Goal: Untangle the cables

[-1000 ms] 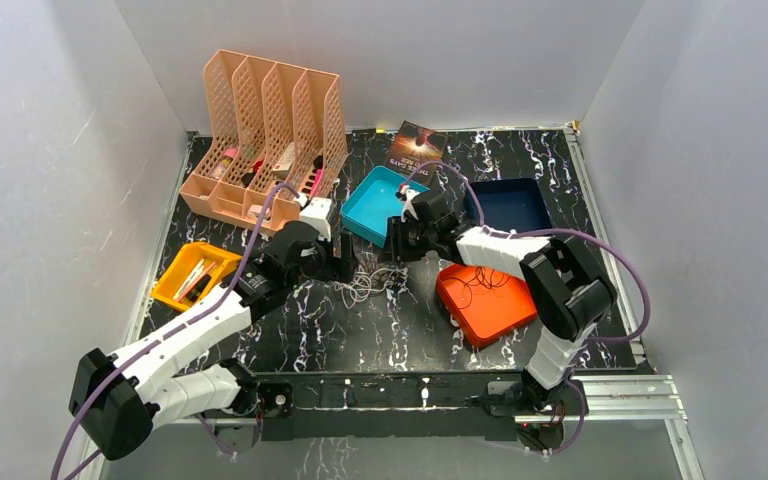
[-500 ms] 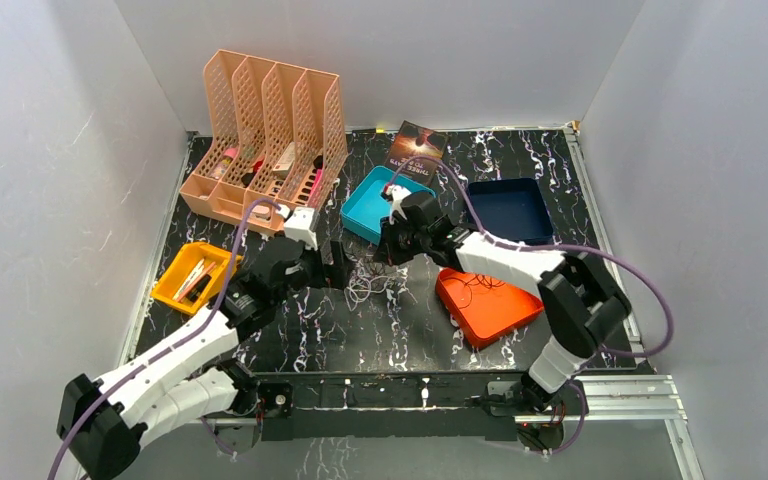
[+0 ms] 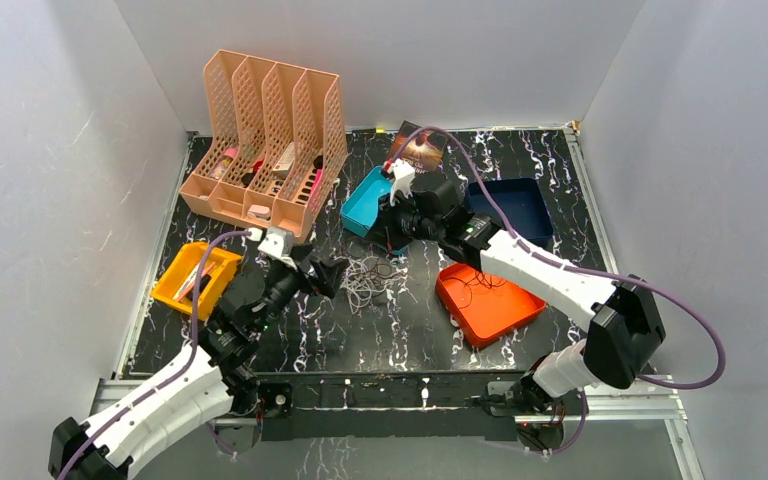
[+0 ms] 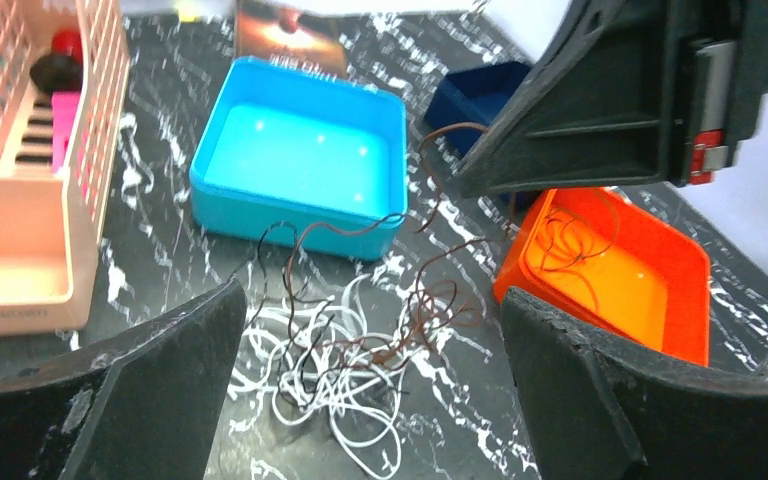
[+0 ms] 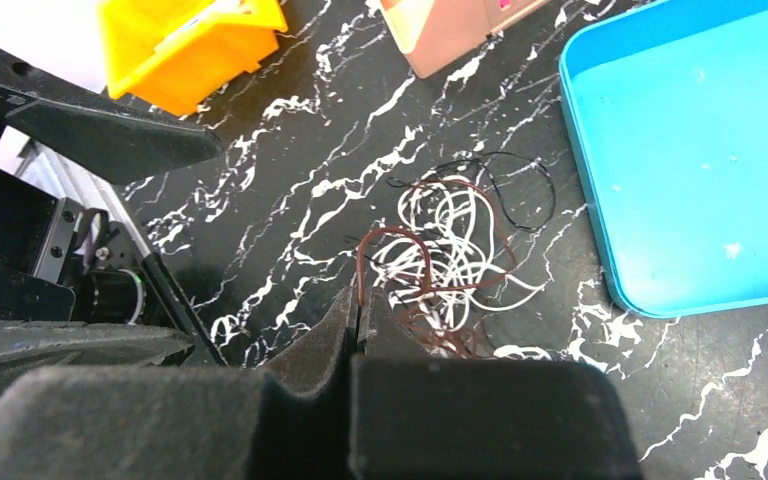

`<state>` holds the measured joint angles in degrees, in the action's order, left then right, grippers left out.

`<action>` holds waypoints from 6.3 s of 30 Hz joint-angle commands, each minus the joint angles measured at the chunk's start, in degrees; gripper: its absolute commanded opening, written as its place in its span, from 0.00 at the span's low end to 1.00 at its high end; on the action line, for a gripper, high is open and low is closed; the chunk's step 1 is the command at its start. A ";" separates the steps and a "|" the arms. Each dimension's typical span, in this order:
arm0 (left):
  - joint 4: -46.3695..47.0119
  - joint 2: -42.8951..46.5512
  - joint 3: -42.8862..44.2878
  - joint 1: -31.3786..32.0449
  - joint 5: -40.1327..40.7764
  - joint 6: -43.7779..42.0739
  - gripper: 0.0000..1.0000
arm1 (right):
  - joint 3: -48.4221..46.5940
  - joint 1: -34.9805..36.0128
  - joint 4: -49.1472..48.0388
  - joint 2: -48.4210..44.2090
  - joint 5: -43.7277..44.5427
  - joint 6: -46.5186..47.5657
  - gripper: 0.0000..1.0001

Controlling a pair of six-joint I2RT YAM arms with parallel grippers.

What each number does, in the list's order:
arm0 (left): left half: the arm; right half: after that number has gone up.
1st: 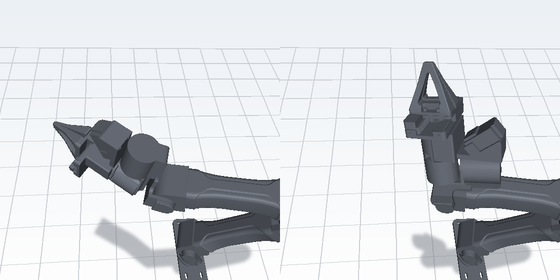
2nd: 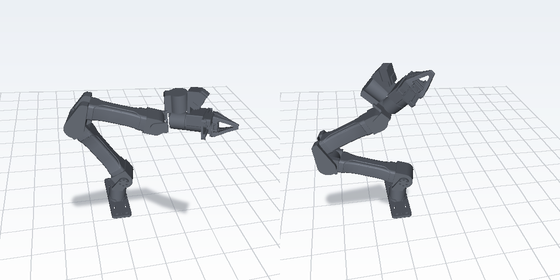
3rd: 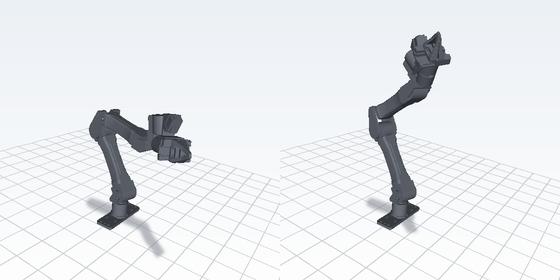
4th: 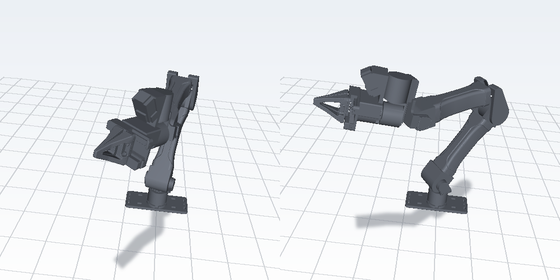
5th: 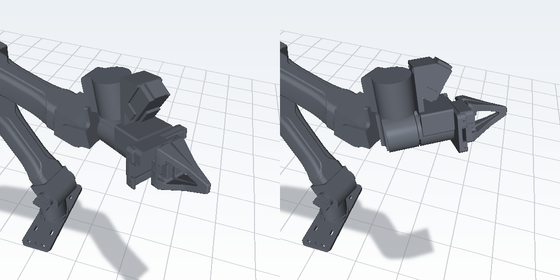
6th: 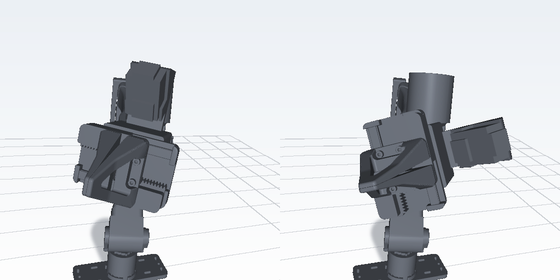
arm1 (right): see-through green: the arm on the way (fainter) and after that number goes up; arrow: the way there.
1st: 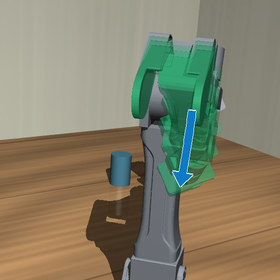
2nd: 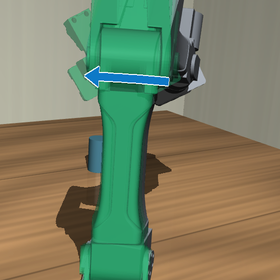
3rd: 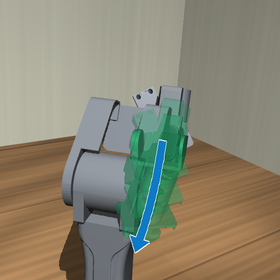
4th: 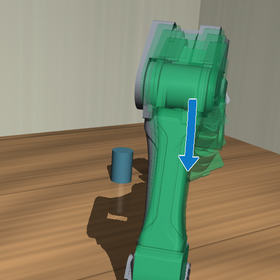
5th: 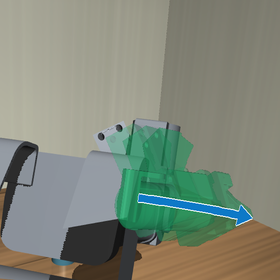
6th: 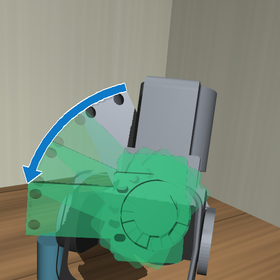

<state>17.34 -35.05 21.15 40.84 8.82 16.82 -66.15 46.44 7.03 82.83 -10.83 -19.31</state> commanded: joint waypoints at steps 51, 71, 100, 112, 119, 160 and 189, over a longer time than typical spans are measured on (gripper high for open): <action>43.76 -31.28 -1.90 -0.16 -18.01 -13.15 0.42 | -12.96 2.41 -1.33 -9.97 -5.26 -15.33 0.00; 48.57 -39.58 -8.14 -0.15 -12.46 -9.27 0.34 | -19.47 2.39 -0.78 -16.94 -1.29 -12.93 0.00; 43.18 -27.66 -13.10 -0.30 -2.83 -3.78 0.54 | -19.94 2.31 13.56 -22.44 27.83 0.92 0.00; 24.05 -15.03 -7.48 -0.41 4.21 -3.08 0.85 | -16.01 2.33 34.71 -25.17 50.79 -1.74 0.00; 10.18 -14.09 0.10 -0.41 8.81 -0.49 0.93 | -15.15 2.34 46.15 -25.36 59.25 -9.48 0.00; -16.62 -24.25 20.15 -0.41 12.45 -1.90 0.98 | 7.22 0.72 44.84 -18.09 55.18 -20.52 0.01; -19.45 -25.33 20.92 -0.41 11.40 -0.52 0.98 | 9.72 -11.09 34.63 -19.74 39.84 -9.34 0.40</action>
<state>-0.16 -59.83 39.42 40.62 21.17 15.57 -53.67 35.64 42.02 64.69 27.94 -29.71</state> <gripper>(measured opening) 0.983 0.441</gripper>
